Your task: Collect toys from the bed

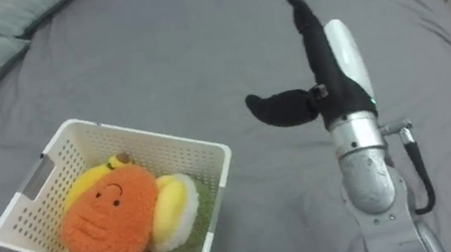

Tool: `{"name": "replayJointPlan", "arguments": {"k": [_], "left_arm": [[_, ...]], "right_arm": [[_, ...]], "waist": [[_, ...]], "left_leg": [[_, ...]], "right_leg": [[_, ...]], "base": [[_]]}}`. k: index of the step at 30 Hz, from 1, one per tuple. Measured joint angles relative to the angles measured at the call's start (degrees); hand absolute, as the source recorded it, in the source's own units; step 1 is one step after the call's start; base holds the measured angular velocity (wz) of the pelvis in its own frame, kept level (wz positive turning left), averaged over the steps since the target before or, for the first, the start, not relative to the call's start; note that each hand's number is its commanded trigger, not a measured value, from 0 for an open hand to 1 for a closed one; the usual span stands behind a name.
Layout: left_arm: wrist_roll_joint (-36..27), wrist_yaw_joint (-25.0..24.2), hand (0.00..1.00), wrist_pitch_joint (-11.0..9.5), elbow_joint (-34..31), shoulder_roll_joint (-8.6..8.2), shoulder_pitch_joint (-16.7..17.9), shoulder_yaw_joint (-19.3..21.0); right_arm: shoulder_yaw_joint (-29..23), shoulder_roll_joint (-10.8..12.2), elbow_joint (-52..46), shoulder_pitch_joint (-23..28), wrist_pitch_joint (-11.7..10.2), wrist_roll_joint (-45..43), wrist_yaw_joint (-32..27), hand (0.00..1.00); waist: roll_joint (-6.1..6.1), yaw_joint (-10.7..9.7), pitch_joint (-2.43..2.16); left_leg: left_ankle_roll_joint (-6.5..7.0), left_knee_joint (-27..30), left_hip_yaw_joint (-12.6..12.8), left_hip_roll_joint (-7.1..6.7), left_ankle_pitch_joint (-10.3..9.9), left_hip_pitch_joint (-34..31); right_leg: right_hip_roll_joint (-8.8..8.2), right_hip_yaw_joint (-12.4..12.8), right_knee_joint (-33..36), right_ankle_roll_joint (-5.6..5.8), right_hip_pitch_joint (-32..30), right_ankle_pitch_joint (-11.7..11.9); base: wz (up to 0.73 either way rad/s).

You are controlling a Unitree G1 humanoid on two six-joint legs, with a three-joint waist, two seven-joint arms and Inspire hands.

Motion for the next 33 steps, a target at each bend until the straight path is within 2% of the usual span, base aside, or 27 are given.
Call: {"name": "replayJointPlan", "arguments": {"k": [2, 5, 10, 12, 13, 17, 22, 25, 26, 33], "left_arm": [[0.01, 0.37, 0.0, -0.1, -0.01, 0.0, 0.3, 0.29], [0.04, 1.04, 0.0, -0.07, 0.0, 0.0, 0.72, 0.32], [-0.08, 1.24, 0.0, -0.21, 0.02, 0.05, 0.64, 0.38], [-0.1, 1.31, 0.0, -0.51, 0.11, 0.09, 0.69, 0.43], [-0.08, 1.31, 0.0, -0.61, 0.02, 0.13, 0.96, 0.67], [-0.07, 1.3, 0.0, -0.83, 0.05, 0.29, 1.08, 0.65], [-0.09, 1.05, 0.0, -0.87, 0.28, 0.3, 1.33, 0.72], [-0.85, 0.47, 0.0, -0.82, 1.21, 0.4, 1.21, 0.96], [-0.82, -0.31, 0.0, -0.83, 1.21, 0.39, 1.36, 1.12], [-1.1, -1.33, 0.0, -1.41, 2.47, 0.08, 0.68, 1.62]], "right_arm": [[-3.62, -0.09, 0.6, 1.33, -0.12, 3.79, -2.55, 0.0], [-6.53, -0.1, 3.82, 3.48, -0.5, 4.92, -5.68, 0.0], [-8.89, 0.07, 11.84, 7.68, -0.77, 8.94, -8.98, 0.0], [-9.45, 0.03, 16.9, 8.2, -1.78, 9.99, -10.61, 0.0], [-9.49, 0.07, 20.75, 8.4, -1.78, 10.77, -11.31, 0.0], [-9.52, 0.41, 31.82, 11.12, -1.93, 17.03, -11.85, 0.0], [-9.49, 0.47, 52.28, 11.39, -2.16, 25.31, -11.02, 0.0], [-9.47, 0.61, 65.0, 11.53, -2.26, 32.86, -8.13, 0.0], [-9.47, 0.87, 68.95, 11.59, -2.23, 34.69, -6.87, 0.0], [-8.86, 3.76, 80.71, 10.69, -2.38, 38.69, -0.38, 0.0]], "waist": [[0.11, -1.63, 0.07], [0.15, -3.03, 0.1], [0.08, -5.54, 0.0], [0.13, -5.74, 0.1], [0.09, -5.78, -0.01], [0.03, -6.55, 0.06], [-0.13, -7.08, -0.01], [-0.18, -7.14, 0.29], [-0.15, -7.17, 0.12], [0.32, -7.1, 0.06]], "left_leg": [[-0.1, -0.02, 0.29, 0.08, -0.08, 0.38], [-0.19, -0.21, 0.78, 0.18, -0.17, 0.77], [-0.18, -0.2, 0.95, 0.15, -0.24, 0.87], [-0.16, -0.62, 2.47, 0.48, -0.29, 1.73], [-0.23, -0.81, 2.79, 0.58, -0.44, 1.96], [-0.39, -0.81, 2.82, 0.65, -0.59, 1.81], [-0.41, -0.81, 2.87, 0.66, -0.63, 2.1], [-0.56, -0.72, 2.81, 0.72, -1.26, 2.76], [-0.62, -0.66, 2.78, 0.72, -1.38, 2.77], [-0.78, -0.67, 2.84, 0.78, -1.49, 2.92]], "right_leg": [[0.09, 0.7, -0.01, 0.0, -0.03, 0.0], [0.41, 1.66, 0.0, -0.01, 0.16, 0.0], [0.29, 2.18, 0.11, -0.01, 0.05, 0.01], [0.41, 3.12, 0.12, -0.02, 0.02, 0.01], [0.56, 3.69, 0.2, -0.02, 0.07, 0.01], [0.72, 3.92, -0.11, 0.03, 0.2, -0.02], [0.74, 3.79, -0.21, 0.08, 0.36, -0.2], [0.79, 3.84, -0.89, -0.03, 1.25, -0.49], [0.78, 3.83, -0.9, -0.07, 1.21, -0.72], [0.99, 3.85, -0.94, -0.27, 1.12, -1.05]], "base": [[-0.1], [-0.11], [-0.05], [-0.23], [-0.27], [-0.04], [0.0], [0.0], [0.0], [0.0]]}}
